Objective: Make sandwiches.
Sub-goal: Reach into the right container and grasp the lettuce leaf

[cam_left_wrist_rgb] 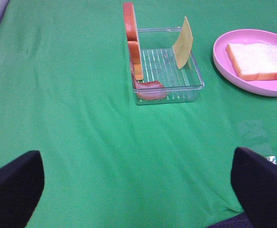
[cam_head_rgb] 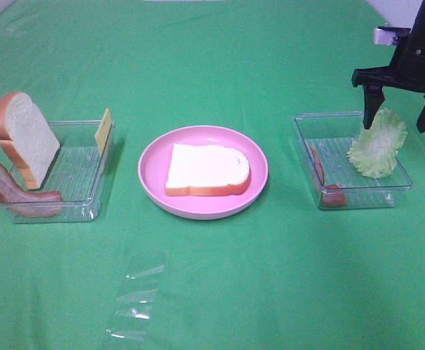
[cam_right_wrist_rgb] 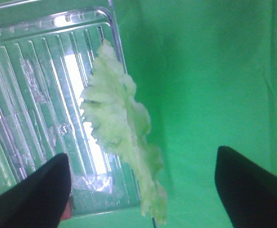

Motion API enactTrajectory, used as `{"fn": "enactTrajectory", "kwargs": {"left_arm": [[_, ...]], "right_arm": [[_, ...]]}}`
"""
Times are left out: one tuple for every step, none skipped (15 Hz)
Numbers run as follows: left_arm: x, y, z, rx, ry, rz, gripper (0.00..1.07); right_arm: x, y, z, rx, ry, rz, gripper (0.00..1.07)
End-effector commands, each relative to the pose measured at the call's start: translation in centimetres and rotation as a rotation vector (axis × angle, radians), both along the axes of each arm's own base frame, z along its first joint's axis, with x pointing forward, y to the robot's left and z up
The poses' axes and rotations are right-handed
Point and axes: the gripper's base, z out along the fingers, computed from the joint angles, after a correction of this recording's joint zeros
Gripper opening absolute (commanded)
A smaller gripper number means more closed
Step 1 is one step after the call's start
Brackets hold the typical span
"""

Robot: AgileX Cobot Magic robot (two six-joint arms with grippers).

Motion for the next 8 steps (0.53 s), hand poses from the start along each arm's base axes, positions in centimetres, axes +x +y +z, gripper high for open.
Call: {"fn": "enactTrajectory", "kwargs": {"left_arm": [[-0.23,-0.07,0.06,-0.013,-0.02,-0.001,1.0],[-0.23,-0.07,0.06,-0.013,-0.02,-0.001,1.0],[-0.23,-0.07,0.06,-0.013,-0.02,-0.001,1.0],[-0.23,-0.07,0.06,-0.013,-0.02,-0.001,1.0],[-0.23,-0.07,0.06,-0.013,-0.02,-0.001,1.0],[-0.23,-0.07,0.06,-0.013,-0.02,-0.001,1.0],[-0.23,-0.07,0.06,-0.013,-0.02,-0.001,1.0],[-0.23,-0.07,0.06,-0.013,-0.02,-0.001,1.0]], "right_arm": [[-0.15,-0.19,-1.06,-0.005,0.058,0.003,0.8],[-0.11,-0.12,-1.33,0.003,0.063,-0.001,0.79],[-0.05,0.01,-1.52,0.017,0.063,-0.004,0.78],[-0.01,0.08,-1.61,0.024,0.061,-0.005,0.78],[0.09,0.13,-1.75,0.03,0.055,-0.007,0.75],[0.11,0.2,-1.76,0.037,0.052,-0.009,0.72],[0.15,0.2,-1.76,0.037,0.048,-0.009,0.64],[0.16,0.13,-1.76,0.03,0.047,-0.009,0.5]]}}
